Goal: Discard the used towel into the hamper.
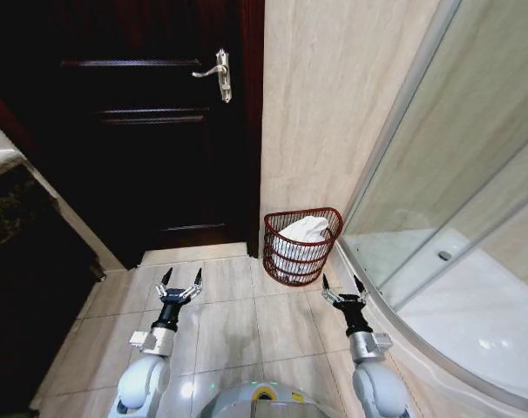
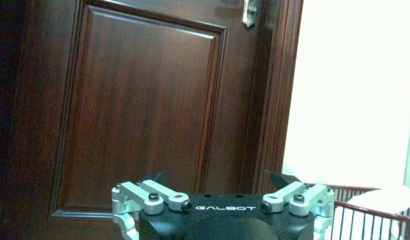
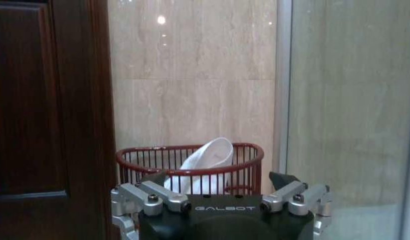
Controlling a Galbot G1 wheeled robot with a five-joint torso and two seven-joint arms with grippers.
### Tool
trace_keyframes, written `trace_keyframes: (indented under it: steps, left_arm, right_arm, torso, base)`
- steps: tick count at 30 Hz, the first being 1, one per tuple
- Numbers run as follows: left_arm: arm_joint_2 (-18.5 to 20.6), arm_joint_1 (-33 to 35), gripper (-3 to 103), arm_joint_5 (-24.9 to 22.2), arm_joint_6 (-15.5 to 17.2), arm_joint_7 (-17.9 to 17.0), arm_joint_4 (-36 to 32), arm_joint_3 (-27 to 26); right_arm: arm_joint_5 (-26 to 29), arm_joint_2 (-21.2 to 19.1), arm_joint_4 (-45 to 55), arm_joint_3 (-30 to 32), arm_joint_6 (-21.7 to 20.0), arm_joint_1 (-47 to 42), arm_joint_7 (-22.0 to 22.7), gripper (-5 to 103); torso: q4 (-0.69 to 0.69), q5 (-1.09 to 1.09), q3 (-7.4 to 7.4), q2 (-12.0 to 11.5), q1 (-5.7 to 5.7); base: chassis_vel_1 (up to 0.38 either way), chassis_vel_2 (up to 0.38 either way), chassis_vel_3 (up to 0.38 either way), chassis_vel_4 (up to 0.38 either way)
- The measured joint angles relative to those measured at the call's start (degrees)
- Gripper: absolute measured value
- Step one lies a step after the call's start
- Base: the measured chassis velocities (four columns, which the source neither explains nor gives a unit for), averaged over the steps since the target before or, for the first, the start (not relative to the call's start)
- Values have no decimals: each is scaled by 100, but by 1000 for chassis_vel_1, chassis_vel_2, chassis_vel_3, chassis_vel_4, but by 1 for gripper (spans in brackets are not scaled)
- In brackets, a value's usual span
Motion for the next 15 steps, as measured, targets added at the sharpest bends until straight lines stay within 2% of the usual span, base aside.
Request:
trace_keyframes:
  steps: [15]
  left_arm:
    - [-29,22,100,47,-44,11,-12,5]
  right_arm:
    - [19,-6,21,14,103,-141,2,100]
  torso:
    - [0,-1,6,11,4]
  base:
    - [111,-108,-101,113]
